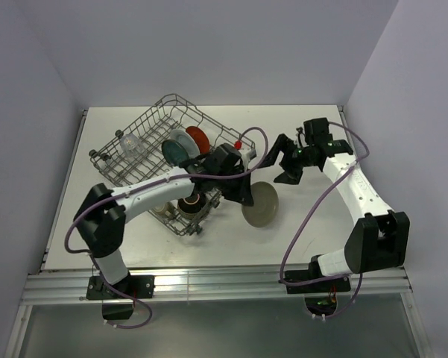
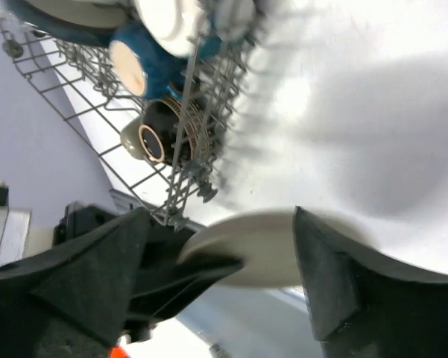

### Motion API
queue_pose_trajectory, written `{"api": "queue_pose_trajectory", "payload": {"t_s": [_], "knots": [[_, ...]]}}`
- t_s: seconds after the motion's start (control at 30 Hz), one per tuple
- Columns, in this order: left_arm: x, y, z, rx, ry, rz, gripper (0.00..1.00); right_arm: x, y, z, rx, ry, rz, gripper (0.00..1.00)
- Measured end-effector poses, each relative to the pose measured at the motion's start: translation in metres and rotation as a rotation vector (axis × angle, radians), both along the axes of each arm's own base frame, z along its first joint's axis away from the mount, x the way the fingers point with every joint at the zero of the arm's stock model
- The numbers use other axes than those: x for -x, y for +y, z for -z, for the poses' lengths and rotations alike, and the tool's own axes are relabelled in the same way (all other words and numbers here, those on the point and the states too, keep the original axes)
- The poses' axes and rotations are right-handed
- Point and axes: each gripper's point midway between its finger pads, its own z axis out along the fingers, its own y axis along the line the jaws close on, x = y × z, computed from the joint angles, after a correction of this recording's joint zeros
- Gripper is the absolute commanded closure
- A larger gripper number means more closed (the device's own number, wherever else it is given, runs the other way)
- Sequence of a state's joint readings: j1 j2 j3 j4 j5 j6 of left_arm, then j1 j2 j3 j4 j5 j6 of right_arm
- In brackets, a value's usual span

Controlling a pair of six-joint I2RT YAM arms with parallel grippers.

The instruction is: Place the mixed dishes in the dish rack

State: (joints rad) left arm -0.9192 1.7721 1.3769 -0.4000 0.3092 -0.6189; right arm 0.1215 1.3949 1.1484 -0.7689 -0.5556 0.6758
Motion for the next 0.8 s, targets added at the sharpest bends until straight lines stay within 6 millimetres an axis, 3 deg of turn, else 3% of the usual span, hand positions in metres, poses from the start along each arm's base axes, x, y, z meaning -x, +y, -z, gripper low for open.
{"api": "queue_pose_trajectory", "payload": {"t_s": [0.1, 0.23, 0.4, 0.5, 0.8], "knots": [[0.007, 0.014, -0.024, 0.020, -0.009, 0.015, 1.00, -0.010, -0.007, -0.015, 0.037, -0.088, -0.036, 0.04], [0.011, 0.029, -0.054, 0.069, -0.009, 0.027, 1.00, -0.008, -0.010, -0.021, 0.051, -0.138, -0.077, 0.00], [-0.003, 0.064, -0.093, 0.190, 0.026, -0.028, 1.00, 0.008, 0.011, -0.032, -0.099, -0.220, -0.160, 0.00], [0.000, 0.084, -0.109, 0.247, 0.088, -0.055, 1.00, 0.011, 0.025, -0.040, -0.176, -0.284, -0.201, 0.00], [0.025, 0.091, -0.136, 0.373, 0.214, -0.012, 1.00, 0.023, 0.065, -0.091, -0.323, -0.475, -0.347, 0.06]]}}
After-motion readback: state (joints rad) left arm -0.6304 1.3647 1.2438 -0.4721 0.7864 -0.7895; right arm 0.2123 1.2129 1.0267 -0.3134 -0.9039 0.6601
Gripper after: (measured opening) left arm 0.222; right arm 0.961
